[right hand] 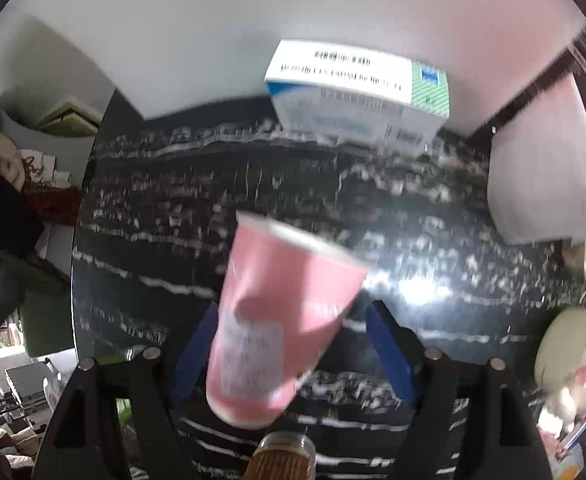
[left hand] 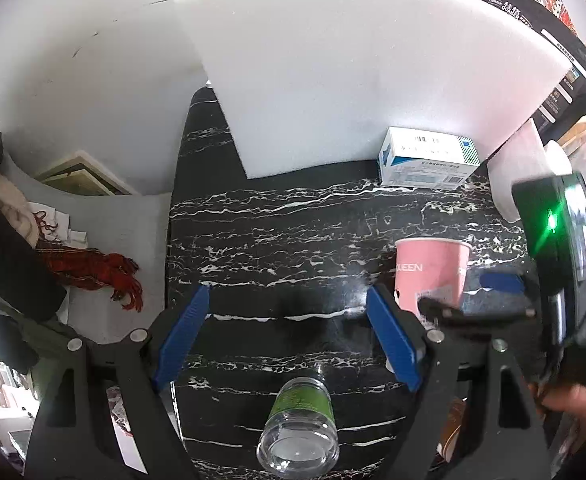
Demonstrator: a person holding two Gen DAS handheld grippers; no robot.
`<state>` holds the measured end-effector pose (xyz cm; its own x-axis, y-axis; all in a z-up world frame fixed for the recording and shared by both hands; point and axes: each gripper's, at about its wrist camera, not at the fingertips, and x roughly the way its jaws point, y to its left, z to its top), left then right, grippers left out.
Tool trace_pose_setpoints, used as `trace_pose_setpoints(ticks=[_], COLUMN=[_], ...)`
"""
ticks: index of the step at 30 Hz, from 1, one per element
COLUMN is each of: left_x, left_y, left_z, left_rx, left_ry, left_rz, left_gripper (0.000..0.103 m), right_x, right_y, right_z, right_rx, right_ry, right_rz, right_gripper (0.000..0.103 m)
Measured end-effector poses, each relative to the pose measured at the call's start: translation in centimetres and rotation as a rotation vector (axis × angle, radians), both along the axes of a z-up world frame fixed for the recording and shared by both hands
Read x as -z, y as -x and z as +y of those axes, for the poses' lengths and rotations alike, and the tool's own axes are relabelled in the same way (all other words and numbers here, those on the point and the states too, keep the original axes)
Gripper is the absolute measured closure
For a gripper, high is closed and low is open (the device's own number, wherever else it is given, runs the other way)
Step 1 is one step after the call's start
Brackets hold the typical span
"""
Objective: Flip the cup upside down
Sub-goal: 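Lift the pink cup with the right tool and turn it upright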
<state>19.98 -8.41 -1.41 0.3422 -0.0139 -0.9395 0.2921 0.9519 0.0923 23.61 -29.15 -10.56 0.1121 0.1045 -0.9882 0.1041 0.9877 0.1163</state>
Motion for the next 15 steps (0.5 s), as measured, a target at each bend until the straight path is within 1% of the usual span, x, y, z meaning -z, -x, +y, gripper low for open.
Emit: trace_pose_setpoints(ticks=[3,5,7,11,13,15], left_x=[0.0,-0.1,-0.2,-0.3,-0.2,-0.2], left_y=[0.4,0.7,0.9,1.2,1.1,1.1], left_z=[0.5,0.8,1.2,2.0,2.3,2.6], left_rx=[-0.006,-0.011,-0.015,-0.028,-0.037,-0.047], left_ry=[-0.007,-0.010,-0.014,-0.021,-0.023,-0.023], left_rz=[0.007,0.009,0.008,0.008,0.012,0.014], left_gripper=[0.023,0.023,0.023,0.023,0.023,0.023], right_x=[0.7,1.2,1.5,1.8,2.1,2.6], right_y=[1.5,2.5,3.1,3.3,2.8,1.9], right_z=[0.3,0.3,0.5,1.0,1.6,2.2], right_rx=[0.045,0.091,0.126,0.145,0.149,0.157], right_ry=[-0.026,-0.059,-0.077,-0.091,-0.059,-0.052], right_rz=[0.052,0.088,0.093,0.092,0.079,0.085], right_gripper=[0.015,0.014,0.013,0.013,0.013,0.013])
